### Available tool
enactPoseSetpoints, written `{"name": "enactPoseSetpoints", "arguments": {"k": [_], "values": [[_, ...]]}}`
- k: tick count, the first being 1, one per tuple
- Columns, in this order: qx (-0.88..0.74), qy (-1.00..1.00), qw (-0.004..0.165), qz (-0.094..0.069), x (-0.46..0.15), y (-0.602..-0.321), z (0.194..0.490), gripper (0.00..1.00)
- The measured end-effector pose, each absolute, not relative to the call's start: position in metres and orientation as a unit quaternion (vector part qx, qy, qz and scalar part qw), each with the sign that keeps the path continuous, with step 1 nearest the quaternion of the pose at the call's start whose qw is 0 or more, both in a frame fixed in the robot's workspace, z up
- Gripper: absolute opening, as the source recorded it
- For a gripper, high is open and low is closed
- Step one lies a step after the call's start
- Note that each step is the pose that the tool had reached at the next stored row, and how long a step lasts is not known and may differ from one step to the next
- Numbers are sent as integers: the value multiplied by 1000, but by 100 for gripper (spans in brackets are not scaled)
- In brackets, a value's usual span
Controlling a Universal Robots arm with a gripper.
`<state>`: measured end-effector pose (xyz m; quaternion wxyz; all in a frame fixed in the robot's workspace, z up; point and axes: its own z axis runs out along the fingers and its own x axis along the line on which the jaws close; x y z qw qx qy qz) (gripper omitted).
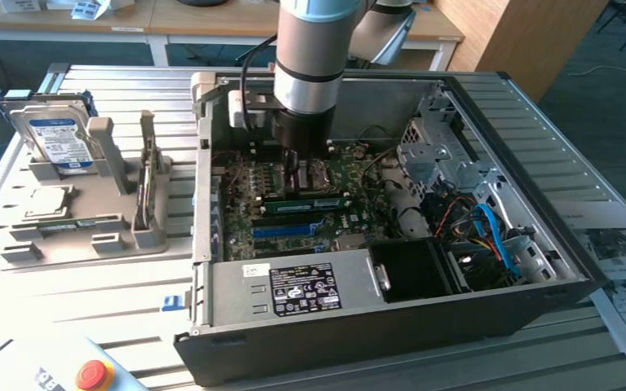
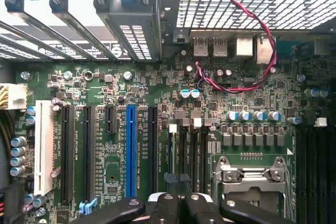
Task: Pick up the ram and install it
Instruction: 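Press down the ram until it locks into place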
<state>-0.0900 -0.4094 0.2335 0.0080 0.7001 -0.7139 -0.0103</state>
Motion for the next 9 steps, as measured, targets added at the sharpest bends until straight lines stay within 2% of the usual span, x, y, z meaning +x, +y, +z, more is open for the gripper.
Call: {"name": "enactPoseSetpoints", "arguments": {"k": [9], "values": [[700, -714, 7, -10, -92, -409, 236, 10]]}}
